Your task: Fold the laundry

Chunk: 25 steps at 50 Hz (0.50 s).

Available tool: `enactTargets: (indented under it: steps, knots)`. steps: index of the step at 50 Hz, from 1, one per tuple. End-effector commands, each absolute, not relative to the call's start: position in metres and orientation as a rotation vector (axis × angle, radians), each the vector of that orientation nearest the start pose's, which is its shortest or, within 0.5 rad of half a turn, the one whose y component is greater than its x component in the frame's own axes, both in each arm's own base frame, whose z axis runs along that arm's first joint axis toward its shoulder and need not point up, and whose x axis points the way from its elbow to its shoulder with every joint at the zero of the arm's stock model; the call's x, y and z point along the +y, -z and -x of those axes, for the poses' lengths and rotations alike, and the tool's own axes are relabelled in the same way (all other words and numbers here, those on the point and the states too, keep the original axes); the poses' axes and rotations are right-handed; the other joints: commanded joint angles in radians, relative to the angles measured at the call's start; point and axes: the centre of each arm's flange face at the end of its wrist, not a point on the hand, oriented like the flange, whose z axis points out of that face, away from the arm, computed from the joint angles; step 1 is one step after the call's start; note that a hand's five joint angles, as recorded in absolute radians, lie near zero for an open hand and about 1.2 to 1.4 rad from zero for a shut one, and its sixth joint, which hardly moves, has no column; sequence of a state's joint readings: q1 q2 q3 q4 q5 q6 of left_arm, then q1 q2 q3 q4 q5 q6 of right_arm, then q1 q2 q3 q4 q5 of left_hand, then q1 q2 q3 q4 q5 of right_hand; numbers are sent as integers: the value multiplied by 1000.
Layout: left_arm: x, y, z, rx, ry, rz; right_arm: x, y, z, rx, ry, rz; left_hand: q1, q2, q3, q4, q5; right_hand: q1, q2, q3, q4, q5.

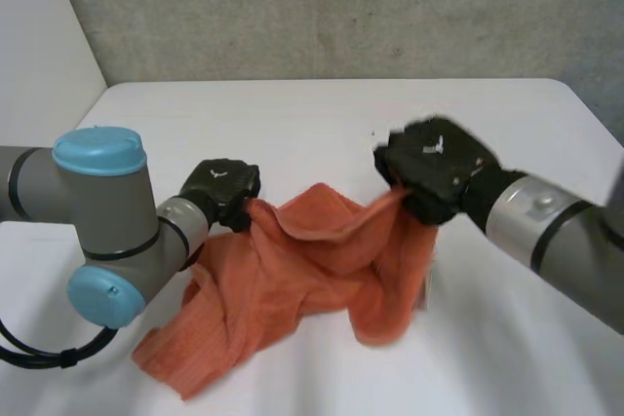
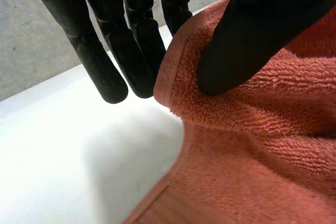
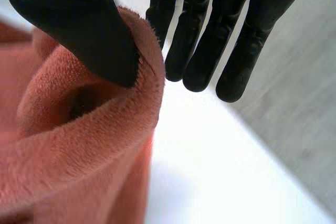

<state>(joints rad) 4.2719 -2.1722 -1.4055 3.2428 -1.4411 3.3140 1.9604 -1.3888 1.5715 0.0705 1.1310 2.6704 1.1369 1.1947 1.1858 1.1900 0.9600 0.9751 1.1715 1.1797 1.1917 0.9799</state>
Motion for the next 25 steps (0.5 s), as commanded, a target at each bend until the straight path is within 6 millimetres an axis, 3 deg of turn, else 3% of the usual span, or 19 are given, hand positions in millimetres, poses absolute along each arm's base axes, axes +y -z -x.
enactTargets:
  steps: [1,2,5,6,9,10,12,13,17,18,21,23,25]
  knots:
    - [-307,-156,296,2427,1981,-1083,-256,-215,-280,2024,1590,1428,259,202,211,206,262,421,225,217,205,242]
    - [-316,-164,300,2331,2040,-1104,-275,-225,-283,2061,1680,1396,259,202,211,206,262,421,225,217,205,242]
    - [-332,-188,306,2141,2160,-1108,-298,-244,-285,2074,1831,1332,259,202,211,206,262,421,225,217,205,242]
    - [-342,-210,310,2003,2250,-1086,-305,-253,-286,2064,1890,1303,259,202,211,206,262,421,225,217,205,242]
    - [-354,-257,313,1781,2403,-996,-330,-304,-293,1916,2196,1136,259,202,211,206,262,421,225,217,205,242]
    - [-356,-294,313,1621,2513,-910,-338,-331,-297,1801,2340,1035,259,202,211,206,262,421,225,217,205,242]
    - [-355,-333,310,1460,2630,-808,-346,-354,-297,1673,2472,928,259,202,211,206,262,421,225,217,205,242]
    - [-349,-366,306,1295,2727,-712,-348,-375,-296,1538,2581,832,259,202,211,206,262,421,225,217,205,242]
    - [-324,-424,295,995,2874,-537,-331,-429,-286,1252,2780,654,259,202,211,206,262,421,225,217,205,242]
    - [-319,-428,293,976,2884,-527,-322,-440,-279,1183,2825,611,259,202,211,206,262,421,225,217,205,242]
    - [-307,-419,286,1025,2859,-546,-310,-436,-277,1168,2821,623,259,202,211,206,262,421,225,217,205,242]
    - [-304,-407,285,1083,2835,-575,-308,-415,-276,1259,2770,663,259,202,211,206,262,421,225,217,205,242]
    - [-302,-374,284,1221,2766,-641,-305,-386,-277,1378,2688,720,259,202,211,206,262,421,225,217,205,242]
